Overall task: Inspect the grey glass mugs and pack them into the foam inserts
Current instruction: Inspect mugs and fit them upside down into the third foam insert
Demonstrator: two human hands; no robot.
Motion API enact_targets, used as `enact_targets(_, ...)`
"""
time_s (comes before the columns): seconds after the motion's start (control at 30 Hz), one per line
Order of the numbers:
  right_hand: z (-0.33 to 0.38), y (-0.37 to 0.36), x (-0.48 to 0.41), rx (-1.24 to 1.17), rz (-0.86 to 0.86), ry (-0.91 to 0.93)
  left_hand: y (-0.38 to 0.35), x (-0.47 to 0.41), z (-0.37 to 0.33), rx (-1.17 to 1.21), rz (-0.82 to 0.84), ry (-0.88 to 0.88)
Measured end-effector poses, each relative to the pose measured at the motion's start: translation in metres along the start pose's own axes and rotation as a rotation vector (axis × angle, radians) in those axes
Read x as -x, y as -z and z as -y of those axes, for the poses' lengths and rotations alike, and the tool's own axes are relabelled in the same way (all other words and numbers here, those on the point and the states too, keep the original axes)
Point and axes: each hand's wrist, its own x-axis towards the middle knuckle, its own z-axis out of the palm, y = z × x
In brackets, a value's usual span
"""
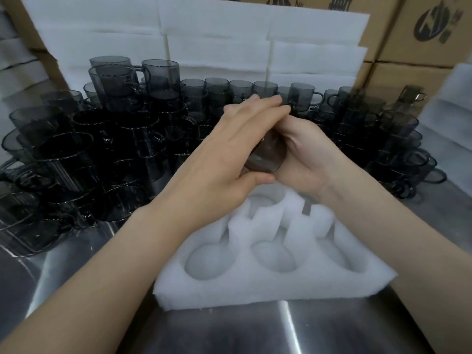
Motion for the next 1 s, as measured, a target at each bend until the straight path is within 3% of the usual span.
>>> enact_targets(0.17,0.003,-0.003,0.004,0.034,0.081,0.018,0.000,0.001,0.001,0.084,-0.050,0.044)
enact_targets(0.37,0.002,-0.001,0.000,0.068,0.049,0.060,0.004,0.004,0.003,0.211,-0.073,0.136)
enact_targets(0.47,-0.002,0.002,-0.001,0.224,-0.030,0.129,0.005,0.005,0.004,0.257,-0.135,0.177)
enact_targets(0.73,0.002,0.007,-0.002,0.279,-0.188,0.256,0.004,0.006,0.005,0.234,-0.297,0.294)
enact_targets(0.87,0.005,0.003,-0.001,0.172,-0.208,0.170,0.004,0.007,0.006,0.304,-0.285,0.318)
enact_targets(1.0,0.001,0.003,0.002,0.280,-0.167,0.203,0.004,0.007,0.009,0.424,-0.246,0.352)
